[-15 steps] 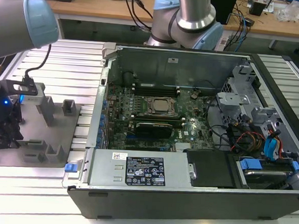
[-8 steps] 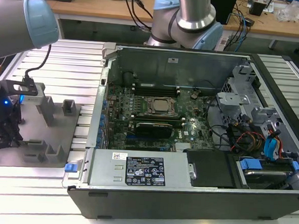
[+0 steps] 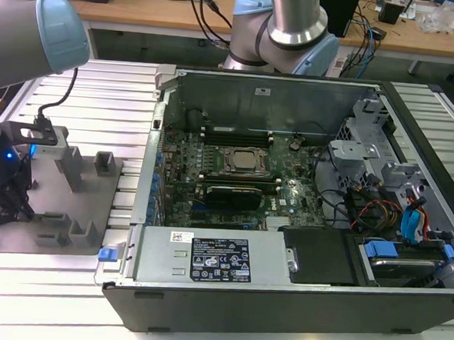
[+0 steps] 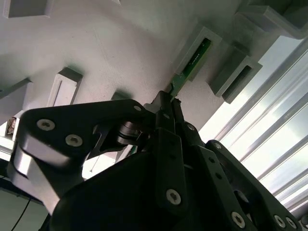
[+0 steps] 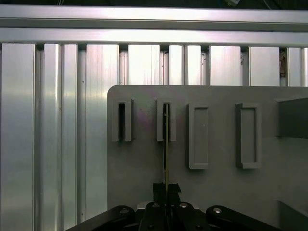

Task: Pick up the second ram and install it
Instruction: 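Pick up the second ram and move it above second insertion slot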

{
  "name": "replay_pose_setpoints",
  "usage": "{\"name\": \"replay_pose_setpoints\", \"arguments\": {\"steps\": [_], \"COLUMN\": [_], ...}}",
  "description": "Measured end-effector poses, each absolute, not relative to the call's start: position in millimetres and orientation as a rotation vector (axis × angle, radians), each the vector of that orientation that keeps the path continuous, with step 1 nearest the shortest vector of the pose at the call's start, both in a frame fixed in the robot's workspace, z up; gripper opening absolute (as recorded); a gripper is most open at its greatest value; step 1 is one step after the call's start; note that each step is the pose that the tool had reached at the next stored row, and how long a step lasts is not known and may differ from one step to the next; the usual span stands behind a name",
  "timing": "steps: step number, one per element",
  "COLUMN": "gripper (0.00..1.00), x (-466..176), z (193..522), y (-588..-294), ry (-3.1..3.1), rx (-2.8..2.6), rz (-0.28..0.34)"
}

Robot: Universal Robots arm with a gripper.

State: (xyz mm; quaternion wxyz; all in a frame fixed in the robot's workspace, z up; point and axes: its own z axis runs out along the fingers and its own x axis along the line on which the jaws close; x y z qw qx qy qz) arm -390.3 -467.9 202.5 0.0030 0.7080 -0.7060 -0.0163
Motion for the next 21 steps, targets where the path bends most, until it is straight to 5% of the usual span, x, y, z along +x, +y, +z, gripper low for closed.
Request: {"name": "replay_pose_setpoints", "arguments": {"steps": [21], "gripper": [0.13], "x": [-390.3], "z": [219.1], "y": [-467.9], "ry": [-2.214], "rx": [2.220], "rz": [-0.051]}}
